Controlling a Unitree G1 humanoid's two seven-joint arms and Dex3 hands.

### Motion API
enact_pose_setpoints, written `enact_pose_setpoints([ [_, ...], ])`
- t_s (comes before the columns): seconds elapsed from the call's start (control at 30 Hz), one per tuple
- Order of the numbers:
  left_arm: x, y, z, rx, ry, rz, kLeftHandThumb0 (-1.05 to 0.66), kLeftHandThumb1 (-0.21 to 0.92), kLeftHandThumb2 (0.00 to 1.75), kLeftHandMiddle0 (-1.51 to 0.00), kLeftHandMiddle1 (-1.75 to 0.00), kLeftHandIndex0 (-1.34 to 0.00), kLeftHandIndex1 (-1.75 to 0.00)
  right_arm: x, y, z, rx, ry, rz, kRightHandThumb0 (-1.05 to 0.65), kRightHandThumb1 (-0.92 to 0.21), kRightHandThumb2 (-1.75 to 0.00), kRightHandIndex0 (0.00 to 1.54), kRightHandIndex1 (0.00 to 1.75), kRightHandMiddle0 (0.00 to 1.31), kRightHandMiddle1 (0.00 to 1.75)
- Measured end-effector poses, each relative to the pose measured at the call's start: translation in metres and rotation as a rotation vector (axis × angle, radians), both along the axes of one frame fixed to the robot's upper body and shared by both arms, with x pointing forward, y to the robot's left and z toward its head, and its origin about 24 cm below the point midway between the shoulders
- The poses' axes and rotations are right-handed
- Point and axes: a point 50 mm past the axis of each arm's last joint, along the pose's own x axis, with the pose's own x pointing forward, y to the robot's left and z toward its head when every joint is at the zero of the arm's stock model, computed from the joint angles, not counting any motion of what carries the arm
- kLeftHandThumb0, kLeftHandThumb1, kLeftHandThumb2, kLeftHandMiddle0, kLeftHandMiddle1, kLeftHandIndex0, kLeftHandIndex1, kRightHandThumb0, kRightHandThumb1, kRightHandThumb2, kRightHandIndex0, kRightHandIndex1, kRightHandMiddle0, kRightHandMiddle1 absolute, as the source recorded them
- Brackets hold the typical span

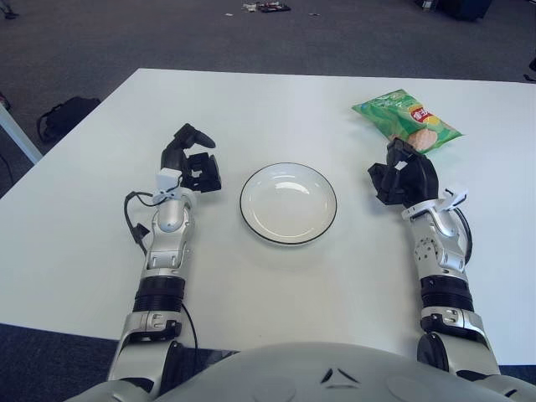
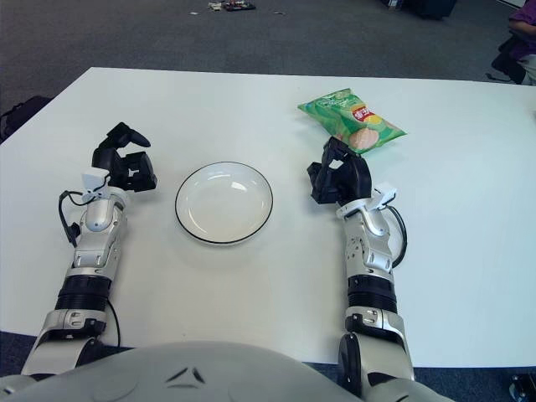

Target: Put the snack into the plate.

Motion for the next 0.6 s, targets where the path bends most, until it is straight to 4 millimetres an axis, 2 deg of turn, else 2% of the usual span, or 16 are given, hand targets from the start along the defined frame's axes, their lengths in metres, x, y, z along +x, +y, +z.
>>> enact_pose_setpoints([
  [0.6, -0.0039, 0.0039, 0.0046, -0.048, -0.039, 0.006, -0.57, 0.13, 1.55, -1.44, -1.75, -0.78, -1.75, -0.0017, -0.0033, 0.0079, -0.003, -0.08, -0.066, -0.64, -0.01, -1.7, 1.38, 1.75, 0.88, 1.75],
])
